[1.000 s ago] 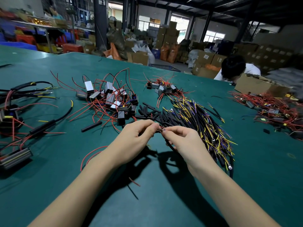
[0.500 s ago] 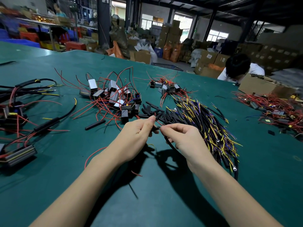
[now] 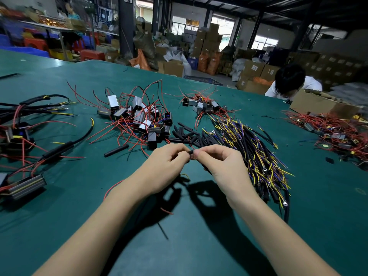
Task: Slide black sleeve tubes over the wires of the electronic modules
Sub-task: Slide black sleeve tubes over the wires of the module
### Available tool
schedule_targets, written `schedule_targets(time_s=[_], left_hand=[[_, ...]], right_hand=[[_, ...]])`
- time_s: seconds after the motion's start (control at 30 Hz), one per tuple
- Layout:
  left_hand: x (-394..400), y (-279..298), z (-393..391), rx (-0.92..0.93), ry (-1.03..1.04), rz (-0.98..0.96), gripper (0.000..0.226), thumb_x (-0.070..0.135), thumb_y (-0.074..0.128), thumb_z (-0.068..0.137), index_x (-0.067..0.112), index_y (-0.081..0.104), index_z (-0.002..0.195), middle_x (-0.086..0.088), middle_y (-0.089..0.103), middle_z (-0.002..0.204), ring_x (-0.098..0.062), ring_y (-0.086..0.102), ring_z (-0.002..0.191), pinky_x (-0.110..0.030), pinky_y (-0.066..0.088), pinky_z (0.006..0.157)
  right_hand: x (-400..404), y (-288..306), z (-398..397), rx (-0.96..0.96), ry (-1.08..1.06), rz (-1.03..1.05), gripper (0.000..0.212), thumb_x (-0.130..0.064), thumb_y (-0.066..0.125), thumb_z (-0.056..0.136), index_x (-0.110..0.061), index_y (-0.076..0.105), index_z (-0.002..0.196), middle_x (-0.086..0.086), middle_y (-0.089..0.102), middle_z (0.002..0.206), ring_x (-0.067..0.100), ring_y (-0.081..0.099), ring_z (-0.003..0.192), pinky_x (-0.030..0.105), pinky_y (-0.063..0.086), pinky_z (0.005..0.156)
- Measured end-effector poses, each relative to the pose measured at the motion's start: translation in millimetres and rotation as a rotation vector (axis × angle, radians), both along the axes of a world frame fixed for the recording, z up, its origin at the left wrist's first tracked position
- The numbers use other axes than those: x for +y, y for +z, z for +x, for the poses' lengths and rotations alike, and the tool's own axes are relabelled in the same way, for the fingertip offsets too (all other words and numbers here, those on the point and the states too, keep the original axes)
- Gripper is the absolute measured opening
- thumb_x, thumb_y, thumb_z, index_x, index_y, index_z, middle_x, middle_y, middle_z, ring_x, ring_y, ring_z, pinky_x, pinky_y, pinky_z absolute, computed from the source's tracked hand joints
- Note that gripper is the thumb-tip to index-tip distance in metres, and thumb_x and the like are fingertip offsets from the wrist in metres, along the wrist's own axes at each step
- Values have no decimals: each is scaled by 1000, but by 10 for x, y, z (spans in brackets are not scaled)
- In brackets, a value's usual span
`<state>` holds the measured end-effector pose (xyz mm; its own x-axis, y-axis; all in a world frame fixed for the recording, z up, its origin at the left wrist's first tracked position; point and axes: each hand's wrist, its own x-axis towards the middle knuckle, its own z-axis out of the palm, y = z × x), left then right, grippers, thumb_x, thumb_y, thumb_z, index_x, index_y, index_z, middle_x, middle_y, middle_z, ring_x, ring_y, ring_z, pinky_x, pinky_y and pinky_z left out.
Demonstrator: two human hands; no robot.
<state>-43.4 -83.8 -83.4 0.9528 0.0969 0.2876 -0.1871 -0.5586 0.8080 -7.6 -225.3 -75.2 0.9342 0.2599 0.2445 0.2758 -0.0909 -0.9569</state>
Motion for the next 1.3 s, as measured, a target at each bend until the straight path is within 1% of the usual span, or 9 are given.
schedule_targets(time_s=[0.13,0.3,0.5,0.6,0.77,0.83,0.97,1.17,1.3], left_hand=[[-27,11,-38,23,-28,5,31,35,47,75,19,65,94,-1,64,91,-10,55,81,-23,42,78],[-44,-2,-49,-15,-32,103,23,29,60,86,13,64,101,-3,60,91,-18,55,86,-26,42,79],[-94,21,-52,-121,-42,36,9,26,56,93,28,60,101,14,62,71,1,52,67,-28,42,78],[-105,21,-48,-126,-45,-23,10,23,56,92,24,59,102,8,65,72,-7,57,69,-23,45,71],[-122,5,-43,-119,-38,-70,11,19,59,90,20,55,100,-1,68,80,-22,63,80,-38,50,79],[-135,19,-32,-164,-8,-145,14,13,62,87,20,56,98,3,68,80,-15,64,78,-35,52,79],[-129,69,-20,-240,6,-234,14,3,67,83,15,65,90,2,70,76,-4,63,67,-15,48,66],[-120,42,-31,-283,31,-97,15,1,67,81,14,72,80,2,71,74,-13,65,68,-17,51,69],[-124,1,-26,-291,63,-78,13,3,67,80,15,70,76,6,68,66,-1,57,57,-11,44,60]], right_hand=[[8,5,16,-41,-19,35,12,-6,70,81,-13,70,72,-5,70,65,0,58,61,10,44,63],[2,-23,28,-75,-26,36,16,-6,69,80,-16,67,68,-9,66,63,2,54,61,11,42,62],[-18,-30,76,-95,-16,41,18,-5,66,83,-17,66,69,-9,62,63,6,53,64,16,44,64],[-38,-39,79,-87,-15,39,13,-7,66,85,-15,69,75,-7,67,67,5,57,66,14,46,66],[-48,-47,76,-115,-35,9,13,-8,68,84,-16,70,74,-8,67,65,3,57,63,14,45,65],[-35,-45,66,-135,-36,-2,10,-8,68,84,-14,71,75,-7,67,67,3,56,63,15,45,66],[-30,-22,48,-181,-20,19,15,-6,66,85,-15,69,73,-7,66,66,3,56,63,14,45,64],[-47,-72,39,-194,-71,11,18,-7,65,85,-18,66,71,-11,63,64,0,53,62,13,43,64],[-51,-101,51,-174,-71,20,17,-8,65,86,-18,67,73,-12,63,66,-1,54,64,14,43,67]])
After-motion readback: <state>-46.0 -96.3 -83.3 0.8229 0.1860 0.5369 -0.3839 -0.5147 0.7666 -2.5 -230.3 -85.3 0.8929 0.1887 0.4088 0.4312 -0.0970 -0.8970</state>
